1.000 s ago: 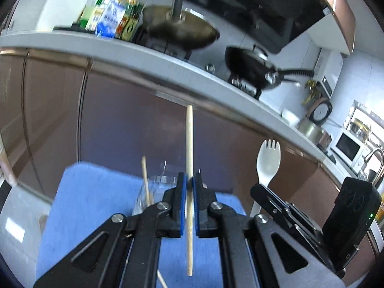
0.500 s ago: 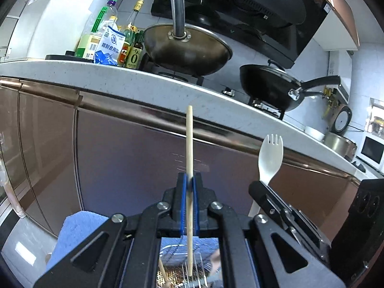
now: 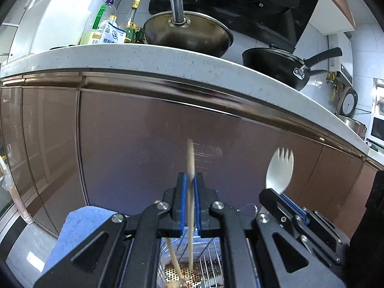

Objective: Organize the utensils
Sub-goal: 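Lift chopstick and white fork over the holder while both tools open to drop them, then withdraw both open tools from the holder toward the remaining chopsticks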

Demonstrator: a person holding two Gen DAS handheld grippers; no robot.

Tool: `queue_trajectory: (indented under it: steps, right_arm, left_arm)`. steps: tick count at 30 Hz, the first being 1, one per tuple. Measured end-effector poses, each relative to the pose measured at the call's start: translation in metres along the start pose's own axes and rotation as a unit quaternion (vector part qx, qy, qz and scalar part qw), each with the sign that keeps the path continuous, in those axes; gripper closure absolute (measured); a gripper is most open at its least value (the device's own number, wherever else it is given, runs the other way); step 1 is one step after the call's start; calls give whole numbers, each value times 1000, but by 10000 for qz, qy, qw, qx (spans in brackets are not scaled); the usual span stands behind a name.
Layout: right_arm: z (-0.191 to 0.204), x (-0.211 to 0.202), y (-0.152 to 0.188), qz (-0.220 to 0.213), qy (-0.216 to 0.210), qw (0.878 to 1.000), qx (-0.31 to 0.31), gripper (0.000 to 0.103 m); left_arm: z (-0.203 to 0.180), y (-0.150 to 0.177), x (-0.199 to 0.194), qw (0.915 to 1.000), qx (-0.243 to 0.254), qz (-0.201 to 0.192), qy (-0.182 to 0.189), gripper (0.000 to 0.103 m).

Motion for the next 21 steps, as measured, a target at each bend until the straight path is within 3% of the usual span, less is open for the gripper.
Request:
queue_trajectory:
  steps: [4, 11, 14, 16, 21]
  right_arm:
    - [2, -12, -1, 32, 60, 10000, -5, 79]
    - [7, -47, -14, 47, 227, 9997, 96, 76]
    - [14, -67, -21, 34, 276, 9996, 101, 69]
    - [19, -81, -24, 36, 303, 9995, 92, 59]
    - [33, -115, -28, 68, 332, 9994, 31, 53]
  left_arm:
    - [4, -5, -15, 10000, 6, 17, -4, 86]
    - [18, -21, -60, 9999, 40, -105, -112, 72]
    - [27, -27, -88, 9997, 17, -158, -176, 67]
    - [33, -29, -105, 9996, 20, -179, -197, 65]
    - [47, -32, -144, 9992, 66, -219, -321, 58]
Point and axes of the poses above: each gripper's, at about its wrist camera, not at the fingertips, and x roughly the way its jaws point, z to its left, y to its underside, the point moved 7 cm from there along x, roughly the way its jaws point, and after that the axes turned 9 degrees about -y, right-handed, at the moved point
